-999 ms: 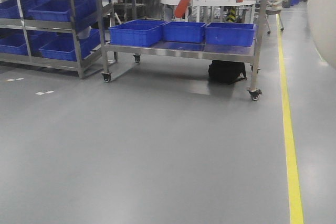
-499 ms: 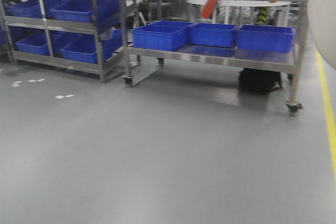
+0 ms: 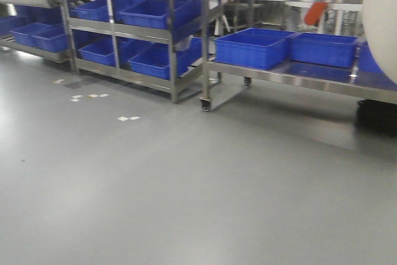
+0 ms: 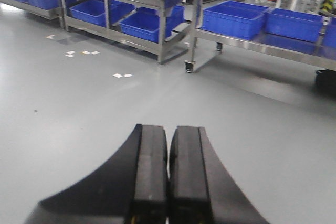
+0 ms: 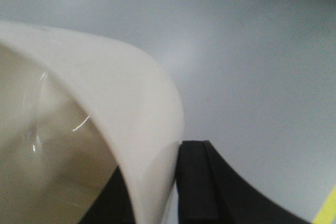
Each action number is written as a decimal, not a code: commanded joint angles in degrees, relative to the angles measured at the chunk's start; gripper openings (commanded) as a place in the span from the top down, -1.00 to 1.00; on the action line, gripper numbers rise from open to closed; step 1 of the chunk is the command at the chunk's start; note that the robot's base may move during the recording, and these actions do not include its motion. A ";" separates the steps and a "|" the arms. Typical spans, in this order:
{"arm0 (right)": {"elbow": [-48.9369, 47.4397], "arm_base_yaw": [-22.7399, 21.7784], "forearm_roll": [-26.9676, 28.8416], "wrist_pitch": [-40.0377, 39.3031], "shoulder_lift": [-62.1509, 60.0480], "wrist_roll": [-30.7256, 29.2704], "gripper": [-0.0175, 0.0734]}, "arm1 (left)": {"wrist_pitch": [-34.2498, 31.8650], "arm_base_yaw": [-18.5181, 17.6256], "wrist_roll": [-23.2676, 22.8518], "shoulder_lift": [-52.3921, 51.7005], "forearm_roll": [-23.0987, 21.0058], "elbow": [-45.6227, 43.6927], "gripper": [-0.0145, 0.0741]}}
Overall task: Move white bin to right shelf second layer
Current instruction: 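Drive the base across the floor carrying the bin in the right gripper, then drive the base toward the rack of blue crates by the window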
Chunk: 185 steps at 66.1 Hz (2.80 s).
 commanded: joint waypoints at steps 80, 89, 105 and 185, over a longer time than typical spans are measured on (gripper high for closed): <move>-1.71 -0.44 -0.61 -4.83 -0.02 0.10 0.50 | -5.07 -0.37 -0.56 -0.97 -0.25 1.56 0.48; -1.71 -0.44 -0.61 -4.83 -0.02 0.10 0.50 | -5.07 -0.37 -0.56 -0.97 -0.25 1.56 0.48; -1.71 -0.44 -0.61 -4.83 -0.02 0.10 0.50 | -5.07 -0.37 -0.56 -0.97 -0.25 1.56 0.48; -1.71 -0.44 -0.61 -4.64 -0.02 0.10 0.50 | -5.07 -0.37 -0.56 -0.97 -0.25 1.56 0.48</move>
